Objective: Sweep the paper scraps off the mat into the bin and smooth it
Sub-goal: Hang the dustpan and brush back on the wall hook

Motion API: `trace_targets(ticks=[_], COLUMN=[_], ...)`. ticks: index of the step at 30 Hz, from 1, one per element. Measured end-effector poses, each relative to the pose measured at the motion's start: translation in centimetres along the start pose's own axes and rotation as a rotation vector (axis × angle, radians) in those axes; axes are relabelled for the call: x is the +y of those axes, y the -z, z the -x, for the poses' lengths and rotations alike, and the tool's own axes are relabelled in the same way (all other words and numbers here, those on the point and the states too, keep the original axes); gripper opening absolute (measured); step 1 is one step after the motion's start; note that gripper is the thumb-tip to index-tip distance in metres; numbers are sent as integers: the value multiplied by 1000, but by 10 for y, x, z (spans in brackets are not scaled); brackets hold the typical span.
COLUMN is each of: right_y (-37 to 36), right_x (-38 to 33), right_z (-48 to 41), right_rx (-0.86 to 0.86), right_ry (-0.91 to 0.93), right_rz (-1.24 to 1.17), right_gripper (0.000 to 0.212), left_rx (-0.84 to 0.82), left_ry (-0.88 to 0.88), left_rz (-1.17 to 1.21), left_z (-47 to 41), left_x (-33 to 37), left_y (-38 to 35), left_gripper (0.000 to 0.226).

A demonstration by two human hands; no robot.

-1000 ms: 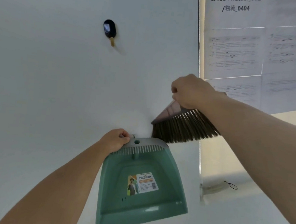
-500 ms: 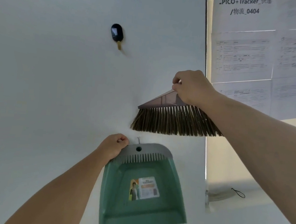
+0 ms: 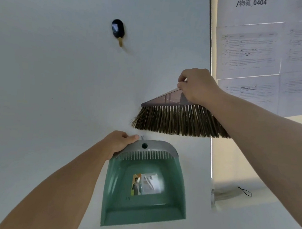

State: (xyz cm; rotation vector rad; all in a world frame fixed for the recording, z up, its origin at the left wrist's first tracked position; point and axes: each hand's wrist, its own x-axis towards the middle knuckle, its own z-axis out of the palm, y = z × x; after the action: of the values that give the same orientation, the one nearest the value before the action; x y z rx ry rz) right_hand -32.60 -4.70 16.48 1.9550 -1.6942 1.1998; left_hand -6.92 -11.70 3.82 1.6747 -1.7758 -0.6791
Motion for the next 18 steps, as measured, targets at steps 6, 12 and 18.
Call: trace_targets(ticks=[6,12,18], right_y=[-3,-6,-10], right_x=[8,12,16], right_z=[-2,-5,-3], right_rx=[2,6,15], right_ry=[-12,-16,-32], right_rz=[-14,-15,-19], right_gripper=[20,21,21], left_rx=[-95,-243,-402], left_ry=[-54,18,46], left_rz=[-277,-93,199], left_z=[5,10,9], left_x=[-7,4,4], left_y=[2,12,25], left_gripper=[62,44,22])
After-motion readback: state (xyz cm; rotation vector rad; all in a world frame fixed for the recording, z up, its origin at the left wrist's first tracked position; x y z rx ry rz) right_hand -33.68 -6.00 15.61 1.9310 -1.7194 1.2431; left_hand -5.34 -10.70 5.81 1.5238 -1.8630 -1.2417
